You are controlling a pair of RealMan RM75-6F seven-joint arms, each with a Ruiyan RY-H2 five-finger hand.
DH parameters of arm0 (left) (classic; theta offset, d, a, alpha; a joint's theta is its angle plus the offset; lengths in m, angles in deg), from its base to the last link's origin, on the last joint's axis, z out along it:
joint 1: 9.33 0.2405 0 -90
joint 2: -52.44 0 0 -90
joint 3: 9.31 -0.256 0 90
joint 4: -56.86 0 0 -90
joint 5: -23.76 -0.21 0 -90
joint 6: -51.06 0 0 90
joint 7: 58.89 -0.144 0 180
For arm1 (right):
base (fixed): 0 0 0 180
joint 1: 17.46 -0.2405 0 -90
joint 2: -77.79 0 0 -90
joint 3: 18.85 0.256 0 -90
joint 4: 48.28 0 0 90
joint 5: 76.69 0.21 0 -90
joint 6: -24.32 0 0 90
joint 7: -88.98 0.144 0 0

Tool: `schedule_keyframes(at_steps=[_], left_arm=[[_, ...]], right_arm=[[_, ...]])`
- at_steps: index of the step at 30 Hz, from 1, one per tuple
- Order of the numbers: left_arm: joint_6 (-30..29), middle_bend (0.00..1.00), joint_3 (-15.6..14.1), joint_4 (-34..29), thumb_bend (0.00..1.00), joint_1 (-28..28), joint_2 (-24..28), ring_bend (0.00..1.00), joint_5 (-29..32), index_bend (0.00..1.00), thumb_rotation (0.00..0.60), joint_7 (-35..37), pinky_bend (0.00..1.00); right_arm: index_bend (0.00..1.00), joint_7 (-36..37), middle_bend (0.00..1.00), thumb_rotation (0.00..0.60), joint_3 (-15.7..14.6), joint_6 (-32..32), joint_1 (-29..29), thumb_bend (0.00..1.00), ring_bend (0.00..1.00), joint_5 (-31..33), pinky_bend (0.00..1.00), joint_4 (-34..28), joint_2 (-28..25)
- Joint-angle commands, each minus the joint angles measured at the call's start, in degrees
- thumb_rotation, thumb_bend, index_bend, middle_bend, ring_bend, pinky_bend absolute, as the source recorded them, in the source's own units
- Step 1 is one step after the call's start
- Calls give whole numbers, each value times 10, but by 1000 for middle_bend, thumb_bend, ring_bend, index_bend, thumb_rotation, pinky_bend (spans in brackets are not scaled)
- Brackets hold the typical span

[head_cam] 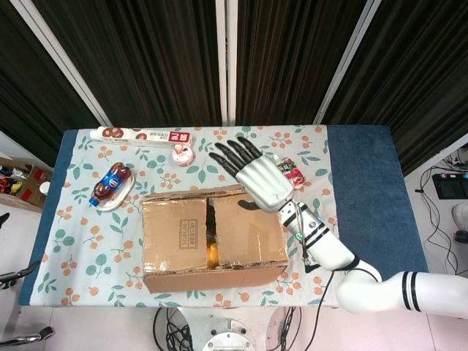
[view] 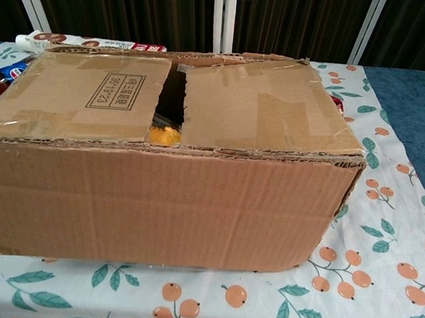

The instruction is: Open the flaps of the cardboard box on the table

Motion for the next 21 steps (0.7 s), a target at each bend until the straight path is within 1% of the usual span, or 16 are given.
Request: schedule_keyframes(at_steps=[1,4,8,14,17,21], left_arm=[[0,80,0,3,0,2,1,69,3,2,429,3,164],[-1,80,0,7,0,5,1,69,6,2,426,9,164],[3,80,-1,14,0,7,-1,69,8,2,429,15,164],[7,79,1,27,0,7,-8,69,11,2,427,25,164],[7,80,1,32,0,7,-11,69,10,2,429,30,164],[9,80,2,44,0,9,-14,69,13,2,426,39,164]], right_arm=[[0,-5,0,600,-12,-12,-12,35,0,-2,0,1,30],[0,-4,0,600,-12,-20,-23,34,0,13,0,9,56],[0,-6,0,600,-14,-37,-39,34,0,32,0,23,77],[0,-34,0,600,-28,-49,-63,28,0,48,0,49,109],[0,-54,0,600,-37,-47,-72,28,0,57,0,67,124],[0,-63,0,600,-49,-46,-77,28,0,63,0,82,146]])
